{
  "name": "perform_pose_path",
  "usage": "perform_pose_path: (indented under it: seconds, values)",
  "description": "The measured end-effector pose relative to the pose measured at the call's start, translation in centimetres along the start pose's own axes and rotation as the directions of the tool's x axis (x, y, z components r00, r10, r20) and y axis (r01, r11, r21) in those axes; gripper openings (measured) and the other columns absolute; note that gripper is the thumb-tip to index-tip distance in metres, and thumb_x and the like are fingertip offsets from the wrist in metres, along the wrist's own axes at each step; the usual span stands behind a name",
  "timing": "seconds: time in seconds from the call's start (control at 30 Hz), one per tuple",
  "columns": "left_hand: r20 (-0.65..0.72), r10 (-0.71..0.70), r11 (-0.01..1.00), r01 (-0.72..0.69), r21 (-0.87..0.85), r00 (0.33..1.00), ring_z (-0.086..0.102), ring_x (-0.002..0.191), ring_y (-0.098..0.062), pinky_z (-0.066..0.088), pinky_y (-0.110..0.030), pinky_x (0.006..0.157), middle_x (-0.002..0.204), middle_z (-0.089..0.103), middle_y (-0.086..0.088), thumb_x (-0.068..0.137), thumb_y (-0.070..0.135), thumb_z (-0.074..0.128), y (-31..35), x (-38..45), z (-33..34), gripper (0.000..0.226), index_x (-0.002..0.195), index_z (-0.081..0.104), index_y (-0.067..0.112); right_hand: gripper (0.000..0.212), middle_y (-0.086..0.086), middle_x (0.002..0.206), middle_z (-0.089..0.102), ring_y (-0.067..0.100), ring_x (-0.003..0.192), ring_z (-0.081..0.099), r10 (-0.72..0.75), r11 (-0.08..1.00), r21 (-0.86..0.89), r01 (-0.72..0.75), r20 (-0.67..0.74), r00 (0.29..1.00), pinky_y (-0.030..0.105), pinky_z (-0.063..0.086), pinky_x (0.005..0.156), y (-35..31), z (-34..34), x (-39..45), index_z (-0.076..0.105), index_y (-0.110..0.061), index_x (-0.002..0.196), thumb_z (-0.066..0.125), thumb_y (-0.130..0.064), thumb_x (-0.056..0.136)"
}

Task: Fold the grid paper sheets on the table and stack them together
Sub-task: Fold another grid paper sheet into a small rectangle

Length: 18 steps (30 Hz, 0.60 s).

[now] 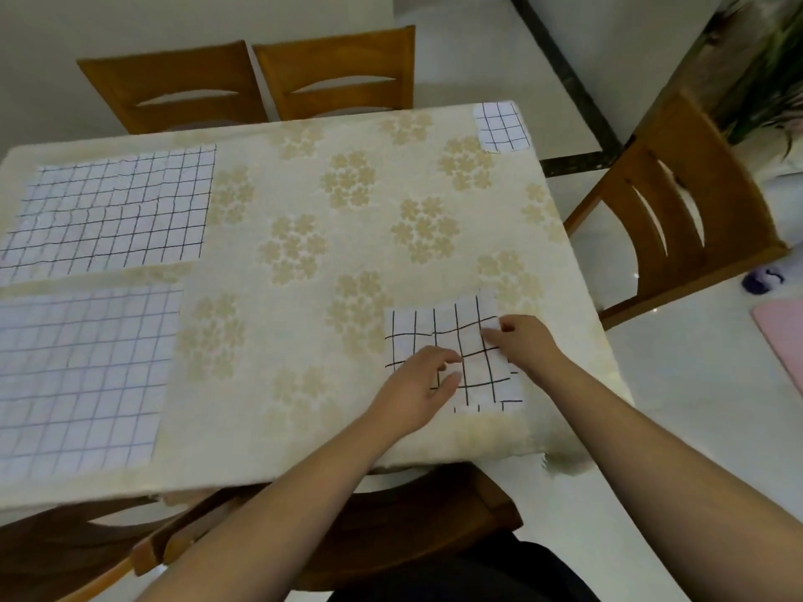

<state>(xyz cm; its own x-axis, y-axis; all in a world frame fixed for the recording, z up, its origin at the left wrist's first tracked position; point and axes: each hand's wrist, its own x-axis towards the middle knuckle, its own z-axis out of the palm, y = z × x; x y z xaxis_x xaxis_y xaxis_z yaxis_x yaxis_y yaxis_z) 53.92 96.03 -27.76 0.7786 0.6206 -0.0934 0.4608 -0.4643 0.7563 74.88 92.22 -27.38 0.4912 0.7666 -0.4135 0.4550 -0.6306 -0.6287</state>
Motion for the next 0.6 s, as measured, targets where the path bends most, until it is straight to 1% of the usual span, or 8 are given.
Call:
perform_pose_path:
  seconds: [0.07, 0.13, 0.17, 0.27, 0.37, 0.47, 0.53, 0.6]
  values:
    - [-0.056, -0.013, 1.0, 0.014, 0.013, 0.998, 0.051, 0.114, -0.007, 0.041, -0.022, 0.093, 0.128, 0.053, 0.005, 0.101, 0.035, 0.044, -1.8, -0.4, 0.2, 0.035, 0.131, 0.052, 0.02, 0.05, 0.002, 0.056, 0.025, 0.019, 0.053, 0.029, -0.008, 0.999, -0.047, 0.007, -0.017, 1.0, 0.032, 0.019, 0.054, 0.7, -0.1, 0.4, 0.026, -0.017, 0.059, 0.063, -0.027, 0.09]
    - [-0.091, -0.049, 0.997, 0.054, 0.05, 0.995, 0.047, 0.125, -0.012, 0.034, -0.021, 0.103, 0.137, 0.05, 0.002, 0.101, 0.034, 0.044, -3.8, -0.7, 0.4, 0.038, 0.136, 0.048, 0.019, 0.049, 0.002, 0.057, 0.026, 0.017, 0.051, 0.029, 0.009, 0.995, -0.101, -0.011, -0.025, 1.0, 0.031, 0.018, 0.051, 1.2, -0.2, 0.7, 0.026, -0.017, 0.06, 0.061, -0.029, 0.092]
    - [-0.103, -0.07, 0.994, 0.078, 0.076, 0.992, 0.044, 0.13, -0.014, 0.03, -0.022, 0.106, 0.142, 0.047, 0.001, 0.101, 0.033, 0.044, -4.7, -0.8, 0.5, 0.041, 0.139, 0.046, 0.018, 0.049, 0.001, 0.057, 0.027, 0.016, 0.051, 0.029, 0.02, 0.992, -0.125, -0.024, -0.027, 0.999, 0.03, 0.018, 0.049, 1.5, -0.3, 0.9, 0.027, -0.016, 0.06, 0.061, -0.029, 0.092]
    - [-0.112, -0.102, 0.973, 0.123, 0.197, 0.988, 0.034, 0.14, -0.018, 0.026, -0.029, 0.113, 0.151, 0.038, -0.004, 0.101, 0.034, 0.043, -7.1, -1.0, 1.0, 0.048, 0.146, 0.04, 0.016, 0.048, -0.001, 0.055, 0.03, 0.013, 0.05, 0.031, 0.066, 0.988, -0.135, -0.07, -0.032, 0.997, 0.026, 0.019, 0.047, 2.3, -0.3, 1.1, 0.028, -0.019, 0.058, 0.061, -0.028, 0.092]
    - [-0.069, -0.068, 0.93, 0.088, 0.358, 0.995, 0.029, 0.143, -0.024, 0.022, -0.031, 0.113, 0.155, 0.033, -0.01, 0.099, 0.043, 0.028, -8.9, -0.8, 1.5, 0.06, 0.149, 0.034, 0.01, 0.048, 0.001, 0.055, 0.028, 0.015, 0.05, 0.03, 0.088, 0.983, -0.161, -0.092, -0.03, 0.996, 0.029, 0.019, 0.048, 3.3, -0.2, 1.1, 0.027, -0.017, 0.059, 0.062, -0.027, 0.091]
    - [0.011, -0.088, 0.881, 0.073, 0.467, 0.996, 0.014, 0.148, -0.019, 0.018, -0.037, 0.117, 0.161, 0.015, -0.004, 0.098, 0.047, 0.017, -10.2, -0.5, 1.9, 0.064, 0.154, 0.019, 0.016, 0.048, 0.002, 0.055, 0.026, 0.017, 0.05, 0.029, 0.099, 0.982, -0.158, -0.102, -0.026, 0.995, 0.031, 0.02, 0.05, 4.6, 0.0, 1.3, 0.027, -0.015, 0.059, 0.063, -0.027, 0.09]
    - [0.054, -0.087, 0.841, 0.044, 0.54, 0.995, 0.004, 0.149, -0.015, 0.011, -0.037, 0.119, 0.162, 0.004, 0.001, 0.099, 0.047, 0.016, -10.8, -0.2, 2.2, 0.062, 0.155, 0.01, 0.02, 0.048, 0.001, 0.055, 0.027, 0.016, 0.05, 0.028, 0.085, 0.985, -0.15, -0.088, -0.028, 0.996, 0.031, 0.02, 0.051, 5.2, 0.2, 1.4, 0.028, -0.015, 0.06, 0.063, -0.028, 0.09]
    - [0.074, -0.066, 0.807, 0.01, 0.59, 0.995, 0.002, 0.149, -0.015, 0.008, -0.038, 0.12, 0.162, 0.002, 0.002, 0.101, 0.046, 0.019, -11.0, 0.0, 2.3, 0.06, 0.155, 0.009, 0.022, 0.046, 0.001, 0.056, 0.028, 0.016, 0.051, 0.028, 0.061, 0.987, -0.147, -0.065, -0.033, 0.998, 0.03, 0.021, 0.051, 5.6, 0.4, 1.6, 0.029, -0.015, 0.061, 0.063, -0.028, 0.09]
